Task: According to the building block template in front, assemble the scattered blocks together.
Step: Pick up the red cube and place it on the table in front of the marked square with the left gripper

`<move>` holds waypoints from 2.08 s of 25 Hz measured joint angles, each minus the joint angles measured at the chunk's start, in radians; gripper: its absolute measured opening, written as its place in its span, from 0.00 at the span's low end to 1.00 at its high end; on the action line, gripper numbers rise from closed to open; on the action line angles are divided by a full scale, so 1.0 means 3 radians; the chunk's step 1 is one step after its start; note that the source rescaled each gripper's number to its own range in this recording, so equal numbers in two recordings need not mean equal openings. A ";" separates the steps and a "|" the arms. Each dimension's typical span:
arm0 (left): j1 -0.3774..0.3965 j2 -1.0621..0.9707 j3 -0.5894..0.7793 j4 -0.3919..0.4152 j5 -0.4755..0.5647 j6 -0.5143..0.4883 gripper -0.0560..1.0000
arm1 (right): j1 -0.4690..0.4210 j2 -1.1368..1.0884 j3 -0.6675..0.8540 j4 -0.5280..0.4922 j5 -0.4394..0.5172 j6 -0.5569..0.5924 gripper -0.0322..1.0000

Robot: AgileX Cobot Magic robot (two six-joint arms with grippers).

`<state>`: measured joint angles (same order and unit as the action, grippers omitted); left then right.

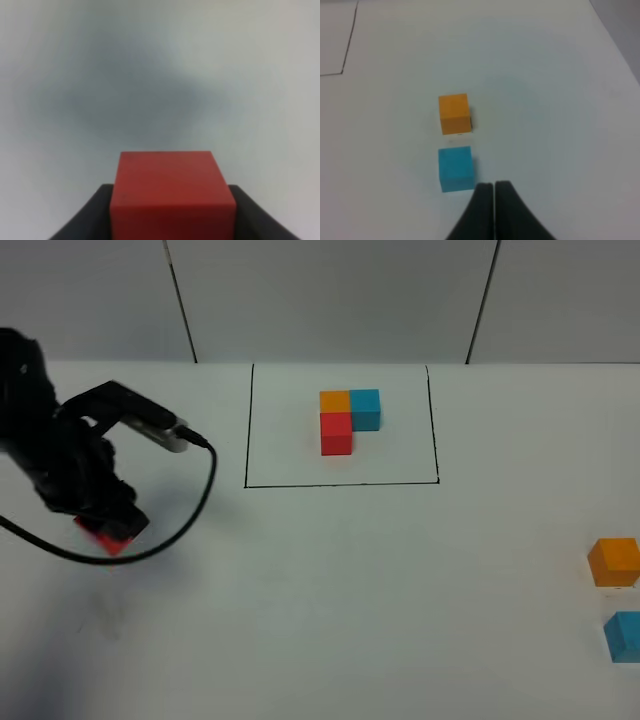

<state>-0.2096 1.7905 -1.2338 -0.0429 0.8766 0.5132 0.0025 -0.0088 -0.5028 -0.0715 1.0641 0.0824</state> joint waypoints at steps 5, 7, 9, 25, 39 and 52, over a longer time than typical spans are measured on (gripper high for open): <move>-0.0643 0.0200 -0.0615 0.0009 0.0345 0.0727 0.54 | 0.0000 0.0000 0.0000 0.0000 0.0000 0.0000 0.03; -0.0886 0.0368 -0.0856 0.0050 0.0438 0.0851 0.54 | 0.0000 0.0000 0.0000 0.0000 0.0000 0.0000 0.03; -0.1112 0.0575 -0.1122 0.0143 0.0489 0.0891 0.54 | 0.0000 0.0000 0.0000 0.0000 0.0000 0.0000 0.03; -0.1760 0.1610 -0.2175 -0.0056 0.0906 0.1254 0.54 | 0.0000 0.0000 0.0000 0.0000 0.0000 0.0000 0.03; -0.1817 0.1866 -0.2166 -0.0069 0.0828 0.1107 0.54 | 0.0000 0.0000 0.0000 0.0000 0.0000 0.0000 0.03; -0.1852 0.1921 -0.2166 -0.0079 0.0675 0.1110 0.54 | 0.0000 0.0000 0.0000 0.0000 0.0000 0.0000 0.03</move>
<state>-0.7653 2.3668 -1.8837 -0.0666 1.0791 0.8461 0.0025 -0.0088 -0.5028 -0.0715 1.0641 0.0824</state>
